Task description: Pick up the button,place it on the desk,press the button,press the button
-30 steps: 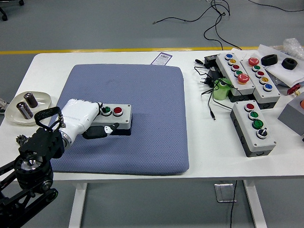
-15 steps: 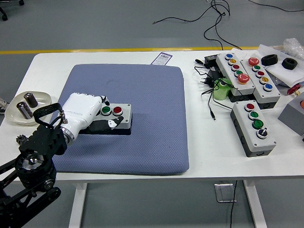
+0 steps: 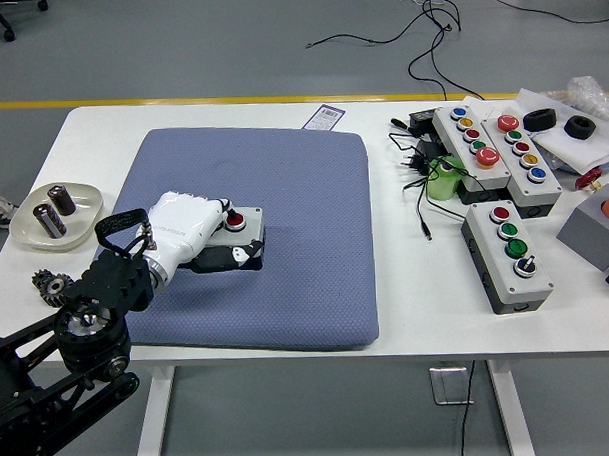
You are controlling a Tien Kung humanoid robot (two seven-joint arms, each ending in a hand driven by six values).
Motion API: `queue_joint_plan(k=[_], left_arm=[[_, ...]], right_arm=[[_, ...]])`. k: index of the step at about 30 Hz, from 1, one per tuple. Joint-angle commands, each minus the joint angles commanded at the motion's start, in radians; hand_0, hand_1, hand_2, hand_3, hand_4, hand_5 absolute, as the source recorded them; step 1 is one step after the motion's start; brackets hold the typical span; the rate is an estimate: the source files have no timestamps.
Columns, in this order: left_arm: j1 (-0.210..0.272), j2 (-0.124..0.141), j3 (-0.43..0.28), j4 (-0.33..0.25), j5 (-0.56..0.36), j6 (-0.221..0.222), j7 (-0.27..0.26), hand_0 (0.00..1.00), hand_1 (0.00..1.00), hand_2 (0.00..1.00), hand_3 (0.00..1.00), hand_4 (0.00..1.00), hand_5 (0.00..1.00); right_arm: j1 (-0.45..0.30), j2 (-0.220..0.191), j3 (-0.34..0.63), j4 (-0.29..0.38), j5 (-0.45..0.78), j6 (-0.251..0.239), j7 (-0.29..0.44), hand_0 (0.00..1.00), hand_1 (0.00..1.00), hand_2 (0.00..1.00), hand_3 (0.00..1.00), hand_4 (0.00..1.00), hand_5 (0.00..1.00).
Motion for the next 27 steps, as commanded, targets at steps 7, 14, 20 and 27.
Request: queue_joint_plan(k=[7, 14, 20, 27], left_arm=[[0.017, 0.008, 0.009, 0.004, 0.000, -0.038, 0.002, 0.003, 0.002, 0.002, 0.745, 0.766, 0.998], [0.023, -0.002, -0.002, 0.034, 0.000, -0.046, -0.004, 0.003, 0.002, 0.002, 0.739, 0.764, 0.998], [0.052, -0.011, -0.084, -0.024, 0.000, 0.052, -0.019, 0.003, 0.002, 0.002, 0.743, 0.763, 0.998], [0.096, -0.033, -0.212, -0.141, -0.057, 0.089, -0.030, 0.275, 0.418, 0.489, 0.914, 0.704, 0.998]], right_arm=[[0.000, 0.000, 0.005, 0.000, -0.001, 0.000, -0.001, 0.655, 0.692, 0.766, 0.653, 0.349, 0.178], [0.001, 0.001, 0.004, 0.000, -0.004, 0.001, -0.004, 0.654, 0.692, 0.766, 0.653, 0.350, 0.177], [0.000, 0.001, 0.007, 0.000, -0.006, 0.001, -0.003, 0.654, 0.691, 0.766, 0.653, 0.350, 0.177], [0.000, 0.003, 0.023, 0.000, -0.022, 0.002, -0.005, 0.654, 0.692, 0.765, 0.653, 0.349, 0.178]])
